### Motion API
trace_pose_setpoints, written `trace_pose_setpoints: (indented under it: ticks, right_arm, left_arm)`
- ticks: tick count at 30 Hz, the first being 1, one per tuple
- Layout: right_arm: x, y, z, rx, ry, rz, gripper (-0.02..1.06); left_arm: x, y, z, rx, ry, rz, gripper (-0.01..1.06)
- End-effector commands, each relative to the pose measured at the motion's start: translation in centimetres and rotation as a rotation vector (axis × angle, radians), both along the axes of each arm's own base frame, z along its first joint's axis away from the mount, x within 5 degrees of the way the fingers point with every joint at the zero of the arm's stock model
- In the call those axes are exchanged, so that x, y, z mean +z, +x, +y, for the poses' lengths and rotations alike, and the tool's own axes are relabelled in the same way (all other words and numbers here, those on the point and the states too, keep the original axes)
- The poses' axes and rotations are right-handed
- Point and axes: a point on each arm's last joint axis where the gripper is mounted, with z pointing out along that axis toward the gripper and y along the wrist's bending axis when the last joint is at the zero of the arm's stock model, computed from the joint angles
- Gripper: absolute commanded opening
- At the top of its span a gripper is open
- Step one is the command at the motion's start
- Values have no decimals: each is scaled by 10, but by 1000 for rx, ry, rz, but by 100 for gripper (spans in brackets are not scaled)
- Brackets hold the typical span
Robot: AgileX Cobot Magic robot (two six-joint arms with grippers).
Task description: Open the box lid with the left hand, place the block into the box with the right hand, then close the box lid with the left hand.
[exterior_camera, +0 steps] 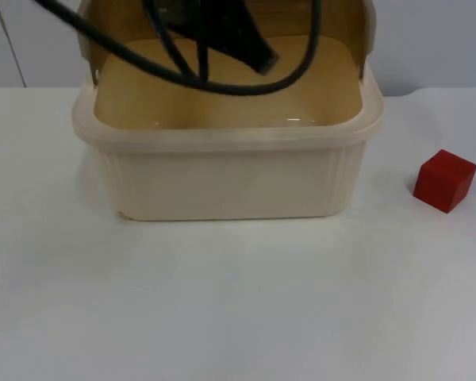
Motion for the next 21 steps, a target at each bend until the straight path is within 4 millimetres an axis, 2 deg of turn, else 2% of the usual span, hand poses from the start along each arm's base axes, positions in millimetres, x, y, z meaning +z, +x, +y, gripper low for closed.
trace_pose_setpoints:
  ticks: [1, 3, 5, 6, 9, 11, 12, 16, 17, 18, 20, 21]
  right_arm:
    - [1, -1, 1, 8, 5, -3, 104]
    - [1, -1, 1, 9, 11, -2, 104]
    - [1, -1, 2, 10, 15, 0, 104]
    - [1, -1, 2, 10, 15, 0, 104]
    - [0, -1, 2, 11, 20, 6, 104]
    - [0, -1, 2, 12, 24, 6, 104]
    - [0, -1, 2, 12, 24, 6, 104]
    - [-5, 0, 2, 13, 25, 16, 104]
    - [-9, 0, 3, 15, 34, 26, 104]
    - [-9, 0, 3, 15, 34, 26, 104]
    - [-19, 2, 4, 21, 42, 47, 104]
    - [-25, 3, 4, 22, 46, 58, 104]
  left_arm:
    - [11, -26, 1, -33, -173, 32, 0]
    - [26, -51, 15, -6, -340, 53, 0]
    - [47, -66, 38, 72, -492, 50, 0]
    - [47, -66, 38, 72, -492, 50, 0]
    - [92, -83, 82, 205, -727, -18, 0]
    - [114, -87, 122, 336, -837, -98, 0]
    - [114, -87, 122, 336, -837, -98, 0]
    - [125, -87, 200, 655, -809, -191, 0]
    - [127, -87, 213, 717, -772, -186, 0]
    - [127, -87, 213, 717, -772, -186, 0]
    - [139, -90, 228, 776, -609, -161, 0]
    - [147, -89, 229, 769, -534, -135, 0]
